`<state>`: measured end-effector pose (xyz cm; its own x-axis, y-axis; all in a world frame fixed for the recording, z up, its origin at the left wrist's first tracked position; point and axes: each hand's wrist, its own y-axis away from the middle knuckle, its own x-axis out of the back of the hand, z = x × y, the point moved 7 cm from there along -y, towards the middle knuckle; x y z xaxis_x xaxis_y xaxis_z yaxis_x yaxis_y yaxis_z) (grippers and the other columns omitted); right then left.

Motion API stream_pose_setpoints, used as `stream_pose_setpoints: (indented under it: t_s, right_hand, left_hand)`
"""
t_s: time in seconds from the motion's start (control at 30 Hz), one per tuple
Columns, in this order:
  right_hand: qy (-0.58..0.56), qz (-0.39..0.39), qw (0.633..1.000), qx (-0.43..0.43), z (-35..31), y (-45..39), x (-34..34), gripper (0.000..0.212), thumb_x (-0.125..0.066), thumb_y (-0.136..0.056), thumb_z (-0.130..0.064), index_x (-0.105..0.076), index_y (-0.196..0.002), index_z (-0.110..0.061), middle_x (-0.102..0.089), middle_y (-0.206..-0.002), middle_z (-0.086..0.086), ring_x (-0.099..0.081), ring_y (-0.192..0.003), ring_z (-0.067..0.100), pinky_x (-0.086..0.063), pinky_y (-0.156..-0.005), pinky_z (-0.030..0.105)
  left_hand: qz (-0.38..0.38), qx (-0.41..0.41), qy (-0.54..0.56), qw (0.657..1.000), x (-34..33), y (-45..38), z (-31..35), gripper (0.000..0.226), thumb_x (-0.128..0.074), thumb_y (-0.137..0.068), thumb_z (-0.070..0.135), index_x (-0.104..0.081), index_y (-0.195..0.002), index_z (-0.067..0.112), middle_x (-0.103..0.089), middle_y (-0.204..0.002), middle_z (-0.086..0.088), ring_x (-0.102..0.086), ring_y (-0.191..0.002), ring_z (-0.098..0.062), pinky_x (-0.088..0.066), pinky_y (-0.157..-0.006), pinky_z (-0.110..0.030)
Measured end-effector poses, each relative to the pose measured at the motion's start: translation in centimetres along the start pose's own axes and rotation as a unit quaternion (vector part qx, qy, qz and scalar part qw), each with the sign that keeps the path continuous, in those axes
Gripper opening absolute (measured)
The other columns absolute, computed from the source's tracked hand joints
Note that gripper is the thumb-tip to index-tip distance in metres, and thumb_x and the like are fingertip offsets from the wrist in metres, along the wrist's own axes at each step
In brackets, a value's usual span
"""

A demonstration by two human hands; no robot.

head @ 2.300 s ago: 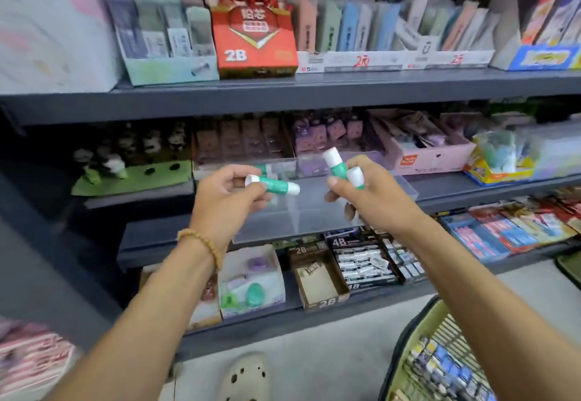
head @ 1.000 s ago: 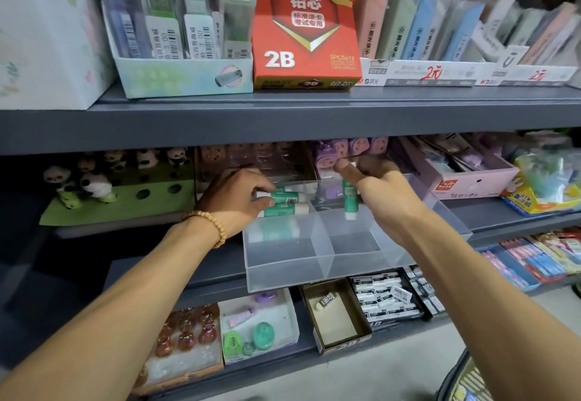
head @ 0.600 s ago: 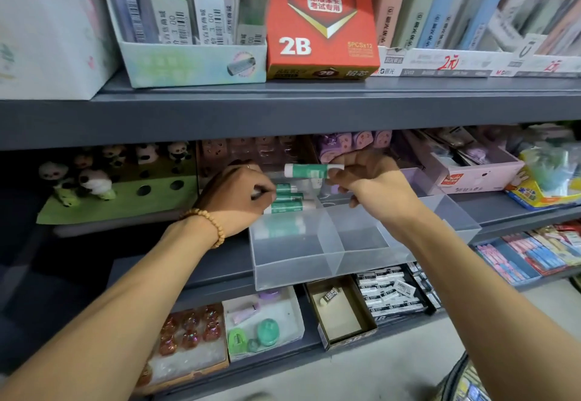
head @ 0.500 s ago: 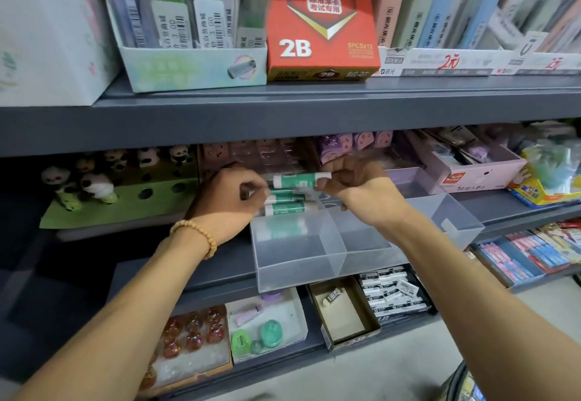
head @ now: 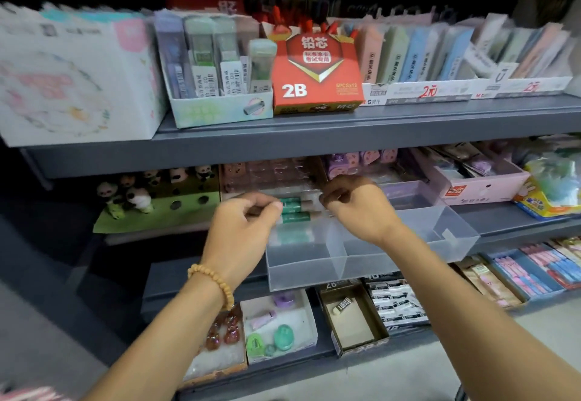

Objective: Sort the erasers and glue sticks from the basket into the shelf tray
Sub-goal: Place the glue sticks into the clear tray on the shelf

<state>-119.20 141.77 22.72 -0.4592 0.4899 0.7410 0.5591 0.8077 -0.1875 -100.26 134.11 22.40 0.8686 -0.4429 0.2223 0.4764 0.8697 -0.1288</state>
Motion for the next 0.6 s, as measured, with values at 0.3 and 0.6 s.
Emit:
stream_pose_setpoints:
  t_s: [0.3, 0.6]
  right_hand:
    - [-0.199, 0.088, 0.97, -0.106, 7.0, 15.0, 8.1, 0.008, -0.065, -0.095, -0.019, -0.072, -0.095, -0.02, -0.073, -0.086, -0.008, -0.068, -0.085, 0.009, -0.046, -0.075, 0.023]
    - [-0.277, 0.2, 0.901, -0.266, 16.1, 32.6, 12.2, 0.013, -0.056, -0.1, -0.018, -0.068, -0.095, -0.017, -0.073, -0.093, 0.004, -0.068, -0.089, 0.016, -0.05, -0.079, 0.03]
  left_hand:
    - [-0.073, 0.084, 0.085, 0.99, -6.5, 10.6, 2.2, 0.014, -0.056, -0.096, 0.02, -0.069, -0.092, 0.021, -0.07, -0.089, 0.001, -0.068, -0.083, -0.008, -0.055, -0.08, -0.031]
    - [-0.202, 0.144, 0.068, 0.966, -17.8, 22.9, -1.2, 0.013, -0.056, -0.096, 0.023, -0.067, -0.09, 0.021, -0.07, -0.093, -0.005, -0.066, -0.089, -0.015, -0.052, -0.08, -0.033]
